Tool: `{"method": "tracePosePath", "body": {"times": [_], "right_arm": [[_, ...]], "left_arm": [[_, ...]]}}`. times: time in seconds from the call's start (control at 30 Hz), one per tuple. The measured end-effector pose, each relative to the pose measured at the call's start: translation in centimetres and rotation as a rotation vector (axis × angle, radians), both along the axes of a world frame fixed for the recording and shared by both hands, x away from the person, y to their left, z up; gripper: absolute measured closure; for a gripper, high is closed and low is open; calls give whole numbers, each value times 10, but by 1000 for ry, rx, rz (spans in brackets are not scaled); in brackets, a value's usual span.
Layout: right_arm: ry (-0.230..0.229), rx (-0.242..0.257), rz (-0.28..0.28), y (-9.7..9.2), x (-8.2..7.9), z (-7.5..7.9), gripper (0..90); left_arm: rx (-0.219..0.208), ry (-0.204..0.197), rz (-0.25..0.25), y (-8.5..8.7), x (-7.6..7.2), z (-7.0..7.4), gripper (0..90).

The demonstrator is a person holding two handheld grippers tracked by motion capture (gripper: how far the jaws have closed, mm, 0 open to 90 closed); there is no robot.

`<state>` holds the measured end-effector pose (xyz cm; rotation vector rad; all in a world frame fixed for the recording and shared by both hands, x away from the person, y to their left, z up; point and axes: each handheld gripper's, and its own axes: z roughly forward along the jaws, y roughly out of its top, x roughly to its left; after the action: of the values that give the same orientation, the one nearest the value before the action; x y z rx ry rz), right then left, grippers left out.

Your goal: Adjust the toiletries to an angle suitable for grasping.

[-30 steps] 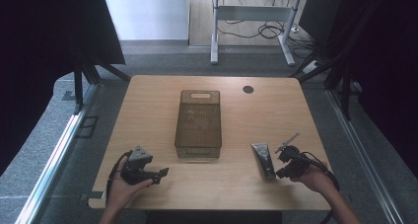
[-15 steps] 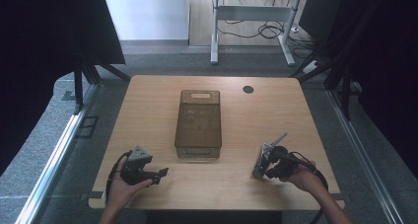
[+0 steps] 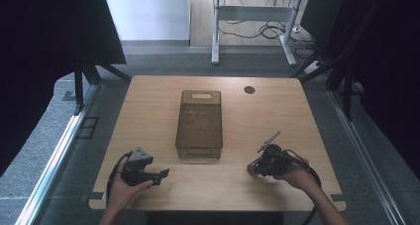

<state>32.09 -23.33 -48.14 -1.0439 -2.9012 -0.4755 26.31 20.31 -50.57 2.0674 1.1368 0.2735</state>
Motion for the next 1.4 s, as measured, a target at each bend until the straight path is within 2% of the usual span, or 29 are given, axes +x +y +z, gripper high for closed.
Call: {"method": "tracePosePath", "body": {"times": [0.17, 0.3, 0.47, 1.03, 1.4], "right_arm": [[2, 3, 17, 12, 2, -2, 898], [4, 25, 35, 22, 5, -3, 898], [-3, 26, 30, 25, 10, -3, 898], [-13, 24, -27, 31, 35, -8, 898], [-25, 49, -88, 29, 51, -9, 898]], "left_arm": [[-2, 0, 6, 1, 0, 0, 201], [-1, 0, 5, 1, 0, 0, 200], [-2, -1, 5, 1, 0, 0, 200], [-2, 0, 6, 4, 0, 1, 200], [-1, 1, 3, 2, 0, 0, 200]]}}
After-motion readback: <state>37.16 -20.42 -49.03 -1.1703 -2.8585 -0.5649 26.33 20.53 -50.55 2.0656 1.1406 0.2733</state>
